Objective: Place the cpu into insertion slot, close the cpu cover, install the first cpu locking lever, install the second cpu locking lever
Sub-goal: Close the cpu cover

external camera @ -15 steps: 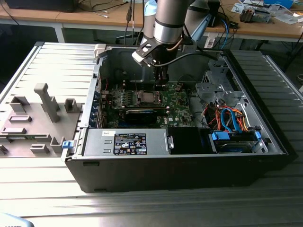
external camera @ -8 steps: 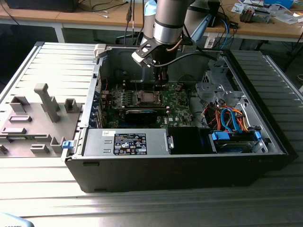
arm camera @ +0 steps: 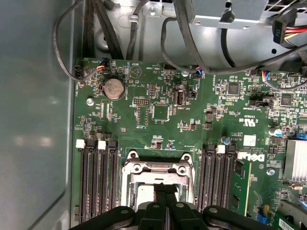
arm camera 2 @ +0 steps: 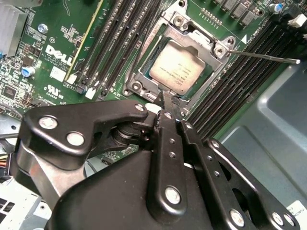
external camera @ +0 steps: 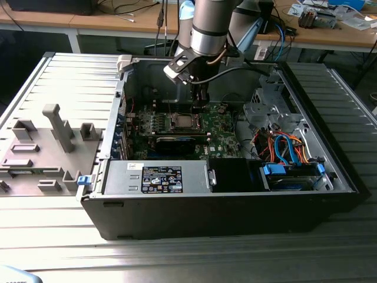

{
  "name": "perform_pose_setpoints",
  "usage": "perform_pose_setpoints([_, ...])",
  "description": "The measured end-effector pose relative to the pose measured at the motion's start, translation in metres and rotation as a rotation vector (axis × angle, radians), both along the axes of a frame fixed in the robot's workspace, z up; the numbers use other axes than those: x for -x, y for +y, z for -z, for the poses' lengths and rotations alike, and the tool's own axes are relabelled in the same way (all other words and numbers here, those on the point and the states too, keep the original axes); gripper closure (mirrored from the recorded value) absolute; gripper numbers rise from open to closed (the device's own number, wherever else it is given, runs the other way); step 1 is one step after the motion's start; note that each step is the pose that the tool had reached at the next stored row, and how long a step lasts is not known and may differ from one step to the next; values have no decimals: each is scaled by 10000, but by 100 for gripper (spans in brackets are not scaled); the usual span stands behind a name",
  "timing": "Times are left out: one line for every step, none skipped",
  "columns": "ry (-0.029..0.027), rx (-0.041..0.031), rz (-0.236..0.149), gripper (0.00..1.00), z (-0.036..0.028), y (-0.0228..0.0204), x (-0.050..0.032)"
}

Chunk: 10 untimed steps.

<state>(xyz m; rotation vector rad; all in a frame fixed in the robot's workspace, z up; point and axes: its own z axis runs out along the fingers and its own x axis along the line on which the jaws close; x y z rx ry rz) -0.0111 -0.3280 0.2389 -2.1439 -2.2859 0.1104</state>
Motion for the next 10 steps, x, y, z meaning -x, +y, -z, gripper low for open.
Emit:
perform_pose_setpoints([0, 0, 0, 89, 2, 0, 1])
perform_pose_setpoints([0, 0, 0, 89, 4, 0, 2])
perform_pose_setpoints([0, 0, 0, 89, 6, 0, 4])
perform_pose_setpoints([0, 0, 0, 89, 7, 0, 5])
perform_pose_setpoints([0, 0, 0, 89, 10, 0, 6])
perform_pose_setpoints([0, 0, 0, 89, 12, 0, 7])
perform_pose_setpoints([0, 0, 0, 89, 16, 0, 8])
perform_pose_setpoints([0, 0, 0, 89, 18, 0, 9])
perform_pose_setpoints([0, 0, 0, 89, 21, 0, 10])
perform_pose_setpoints([0, 0, 0, 89, 24, 0, 10])
